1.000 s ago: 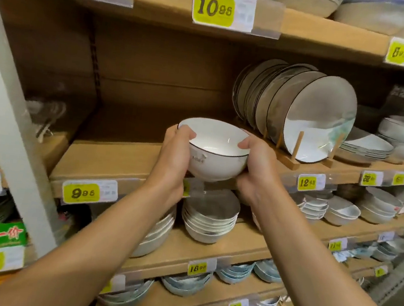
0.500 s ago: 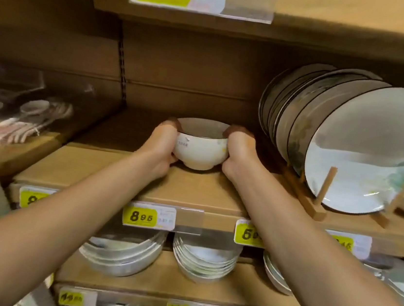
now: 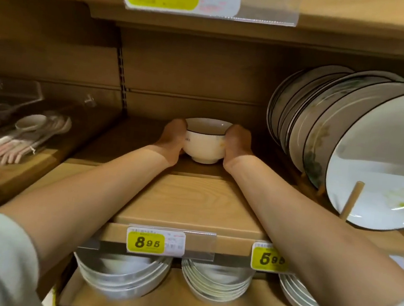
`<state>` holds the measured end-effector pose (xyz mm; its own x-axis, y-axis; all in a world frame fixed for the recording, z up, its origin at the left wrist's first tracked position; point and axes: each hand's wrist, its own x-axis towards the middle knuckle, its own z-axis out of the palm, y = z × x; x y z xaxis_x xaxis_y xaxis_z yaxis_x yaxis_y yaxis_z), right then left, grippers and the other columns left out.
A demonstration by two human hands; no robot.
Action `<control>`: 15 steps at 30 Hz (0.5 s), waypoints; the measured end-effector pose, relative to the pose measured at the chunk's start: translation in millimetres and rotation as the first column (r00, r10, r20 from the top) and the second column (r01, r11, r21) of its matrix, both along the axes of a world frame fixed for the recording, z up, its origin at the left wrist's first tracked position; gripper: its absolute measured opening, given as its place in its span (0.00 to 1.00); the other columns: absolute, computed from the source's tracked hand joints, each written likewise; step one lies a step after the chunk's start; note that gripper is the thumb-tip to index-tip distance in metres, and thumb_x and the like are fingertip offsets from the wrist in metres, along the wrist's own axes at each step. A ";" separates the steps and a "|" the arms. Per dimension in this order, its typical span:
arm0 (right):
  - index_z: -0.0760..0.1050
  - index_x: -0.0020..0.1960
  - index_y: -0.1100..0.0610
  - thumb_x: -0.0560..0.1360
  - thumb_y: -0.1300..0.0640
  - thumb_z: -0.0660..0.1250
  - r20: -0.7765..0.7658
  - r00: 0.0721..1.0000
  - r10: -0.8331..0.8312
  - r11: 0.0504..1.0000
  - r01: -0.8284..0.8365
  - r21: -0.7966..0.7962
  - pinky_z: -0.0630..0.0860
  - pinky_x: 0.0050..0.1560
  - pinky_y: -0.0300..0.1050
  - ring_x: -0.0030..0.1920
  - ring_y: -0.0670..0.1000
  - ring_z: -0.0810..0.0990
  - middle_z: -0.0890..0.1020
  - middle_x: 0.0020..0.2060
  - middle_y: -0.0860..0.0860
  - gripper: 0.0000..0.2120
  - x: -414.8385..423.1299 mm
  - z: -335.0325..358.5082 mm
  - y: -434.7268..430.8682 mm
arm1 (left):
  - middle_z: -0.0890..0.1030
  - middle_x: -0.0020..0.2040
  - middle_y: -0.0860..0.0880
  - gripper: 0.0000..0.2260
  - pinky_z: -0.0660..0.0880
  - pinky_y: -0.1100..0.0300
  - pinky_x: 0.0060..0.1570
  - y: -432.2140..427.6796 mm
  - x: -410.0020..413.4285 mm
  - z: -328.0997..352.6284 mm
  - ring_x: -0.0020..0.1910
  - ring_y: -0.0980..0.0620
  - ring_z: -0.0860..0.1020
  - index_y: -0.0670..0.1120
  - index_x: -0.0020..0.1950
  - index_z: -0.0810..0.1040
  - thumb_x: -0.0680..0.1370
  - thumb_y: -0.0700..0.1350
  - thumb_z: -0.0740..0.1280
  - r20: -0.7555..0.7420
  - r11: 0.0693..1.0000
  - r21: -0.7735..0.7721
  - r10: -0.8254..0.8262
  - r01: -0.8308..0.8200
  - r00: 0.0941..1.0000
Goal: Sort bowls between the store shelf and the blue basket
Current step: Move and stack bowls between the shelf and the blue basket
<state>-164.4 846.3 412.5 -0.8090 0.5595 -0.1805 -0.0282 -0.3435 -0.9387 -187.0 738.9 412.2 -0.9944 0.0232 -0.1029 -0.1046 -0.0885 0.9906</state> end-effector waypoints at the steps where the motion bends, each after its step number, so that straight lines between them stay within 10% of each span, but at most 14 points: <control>1: 0.69 0.68 0.69 0.82 0.63 0.53 -0.005 1.000 -0.004 0.998 0.005 0.068 0.74 0.60 0.52 0.64 0.63 0.74 0.74 0.65 0.65 0.18 0.9 -0.8 -0.4 | 0.80 0.58 0.42 0.16 0.76 0.47 0.60 2.1 -4.1 -1.7 0.56 0.44 0.78 0.46 0.62 0.75 0.82 0.47 0.52 -0.003 1.000 -0.013 -0.005 0.005 1.000; 11: 0.68 0.50 0.52 0.81 0.48 0.55 0.124 0.989 0.079 0.982 -0.099 0.164 0.75 0.58 0.52 0.41 0.51 0.73 0.73 0.41 0.53 0.09 3.3 3.3 24.4 | 0.66 0.71 0.42 0.26 0.73 0.44 0.63 17.3 27.3 -8.7 0.68 0.40 0.68 0.47 0.76 0.60 0.80 0.49 0.63 0.087 0.999 0.043 -0.006 0.002 0.996; 15: 0.72 0.61 0.54 0.82 0.49 0.53 0.119 0.992 0.039 0.986 -0.058 0.159 0.75 0.61 0.51 0.51 0.54 0.77 0.78 0.51 0.55 0.14 -8.7 -3.5 22.4 | 0.63 0.74 0.41 0.27 0.68 0.45 0.67 34.2 14.9 -7.5 0.70 0.39 0.66 0.48 0.78 0.54 0.81 0.49 0.60 0.086 0.995 -0.014 0.101 -0.100 0.991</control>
<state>-173.1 868.7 408.9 -0.8150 0.5494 -0.1844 0.0965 -0.1851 -0.9780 -172.1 773.1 404.6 -0.9789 -0.0778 -0.1887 -0.1813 -0.0931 0.9790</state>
